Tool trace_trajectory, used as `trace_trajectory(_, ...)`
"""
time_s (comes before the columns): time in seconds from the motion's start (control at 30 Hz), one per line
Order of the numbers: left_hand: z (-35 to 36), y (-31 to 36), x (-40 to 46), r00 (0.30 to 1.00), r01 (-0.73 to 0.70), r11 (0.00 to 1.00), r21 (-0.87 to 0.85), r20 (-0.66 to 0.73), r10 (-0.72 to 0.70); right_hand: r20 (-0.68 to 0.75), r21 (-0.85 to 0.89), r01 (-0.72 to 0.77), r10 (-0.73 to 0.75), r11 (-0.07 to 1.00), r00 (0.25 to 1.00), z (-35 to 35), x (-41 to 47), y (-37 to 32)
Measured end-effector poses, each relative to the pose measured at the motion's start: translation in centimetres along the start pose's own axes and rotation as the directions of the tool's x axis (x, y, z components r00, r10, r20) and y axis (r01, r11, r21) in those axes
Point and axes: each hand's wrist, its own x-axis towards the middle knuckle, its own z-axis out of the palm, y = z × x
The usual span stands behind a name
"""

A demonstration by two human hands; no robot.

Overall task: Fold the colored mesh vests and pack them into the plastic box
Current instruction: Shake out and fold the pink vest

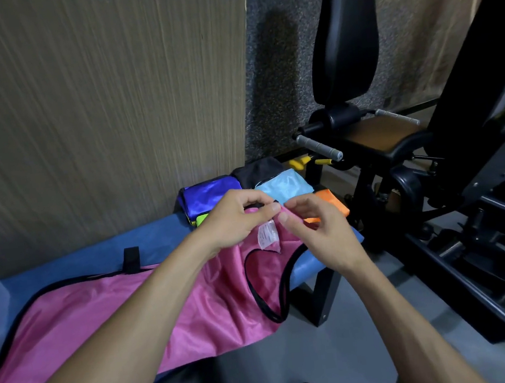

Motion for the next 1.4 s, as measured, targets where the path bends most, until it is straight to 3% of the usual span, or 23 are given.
trace_trajectory(0.23,-1.2,-0.3,-1.1,0.999,-0.048,0.998,0.047,0.024,0.046,-0.076,-0.031,-0.097,0.094,0.995,0.993,0.2,1.0,0.7)
trace_trajectory(0.37,-1.5,1.3,-1.5,0.99,-0.076,0.988,-0.133,0.107,0.09,-0.029,0.043,-0.121,0.122,0.992,0.992,0.3,1.0,-0.1)
trace_trajectory(0.47,-0.7,2.2,-1.0,0.992,-0.069,0.973,-0.221,0.092,0.092,-0.017,0.195,-0.143,0.149,0.97,0.989,0.1,0.9,-0.7)
trace_trajectory(0.6,0.9,0.8,0.5,0.993,-0.12,0.992,-0.032,0.008,0.121,-0.028,0.281,-0.144,0.158,0.949,0.987,-0.4,0.9,-1.4)
trace_trajectory(0.7,2.0,0.5,1.3,0.991,-0.097,0.994,-0.049,-0.102,0.092,-0.042,0.263,-0.163,0.18,0.951,0.983,-0.5,1.1,-1.1)
trace_trajectory(0.9,2.9,0.3,2.6,0.98,-0.087,0.996,0.001,-0.179,0.086,-0.021,0.281,-0.117,0.128,0.953,0.992,-0.9,1.1,-0.7)
trace_trajectory(0.97,2.9,0.4,2.2,0.956,-0.117,0.985,0.126,-0.255,0.146,-0.035,0.242,-0.133,0.145,0.961,0.989,-0.7,1.3,-0.2)
trace_trajectory(1.03,2.6,1.2,0.2,0.874,-0.198,0.913,0.358,-0.358,0.33,-0.06,0.229,-0.155,0.173,0.961,0.983,-0.6,1.5,0.1)
trace_trajectory(1.07,2.7,1.4,-1.3,0.844,-0.264,0.854,0.448,-0.322,0.43,-0.067,0.23,-0.168,0.188,0.959,0.98,-0.5,1.6,0.0)
trace_trajectory(1.13,3.7,1.4,-5.1,0.87,-0.402,0.746,0.53,-0.033,0.492,-0.078,0.255,-0.181,0.207,0.95,0.975,-0.4,1.9,0.0)
trace_trajectory(1.2,6.0,0.1,-8.7,0.867,-0.498,0.614,0.612,0.332,0.373,-0.091,0.233,-0.186,0.212,0.955,0.973,-0.2,2.2,0.1)
trace_trajectory(1.27,7.9,-1.5,-10.7,0.85,-0.499,0.45,0.741,0.519,0.088,-0.101,0.21,-0.187,0.211,0.96,0.972,0.2,2.4,0.2)
trace_trajectory(1.33,9.4,-2.0,-11.1,0.854,-0.466,0.324,0.823,0.515,-0.079,-0.111,0.2,-0.18,0.205,0.963,0.972,0.4,2.4,0.0)
trace_trajectory(1.4,10.6,-2.3,-10.9,0.882,-0.383,0.265,0.885,0.436,-0.178,-0.119,0.186,-0.179,0.203,0.966,0.972,0.6,2.3,-0.3)
